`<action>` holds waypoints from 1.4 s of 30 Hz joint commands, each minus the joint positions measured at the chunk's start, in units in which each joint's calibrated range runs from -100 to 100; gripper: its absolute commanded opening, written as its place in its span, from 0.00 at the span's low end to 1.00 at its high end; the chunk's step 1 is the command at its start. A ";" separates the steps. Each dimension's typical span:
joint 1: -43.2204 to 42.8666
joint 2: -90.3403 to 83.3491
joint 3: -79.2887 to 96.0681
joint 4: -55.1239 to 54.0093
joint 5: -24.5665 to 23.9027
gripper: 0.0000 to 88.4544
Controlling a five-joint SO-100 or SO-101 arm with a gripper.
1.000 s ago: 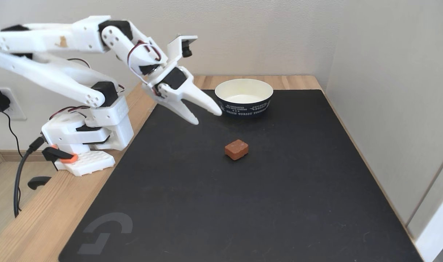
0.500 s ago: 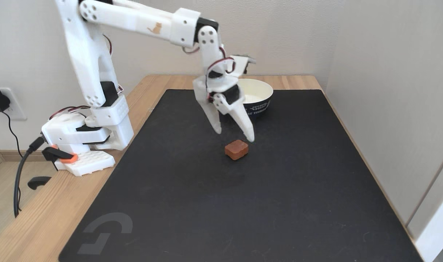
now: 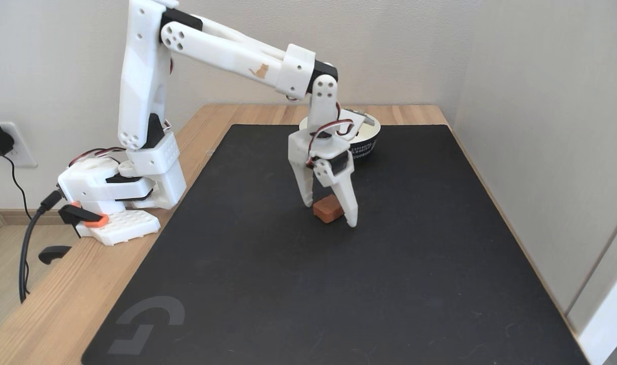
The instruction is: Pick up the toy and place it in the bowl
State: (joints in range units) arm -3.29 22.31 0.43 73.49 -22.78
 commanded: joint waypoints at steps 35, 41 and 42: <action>-31.80 -31.44 13.86 -41.15 1.75 0.03; -34.23 -32.03 36.21 -55.71 1.69 0.03; -34.14 -32.03 37.84 -56.39 1.69 0.03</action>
State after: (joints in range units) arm -36.66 -7.24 30.28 22.84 -20.77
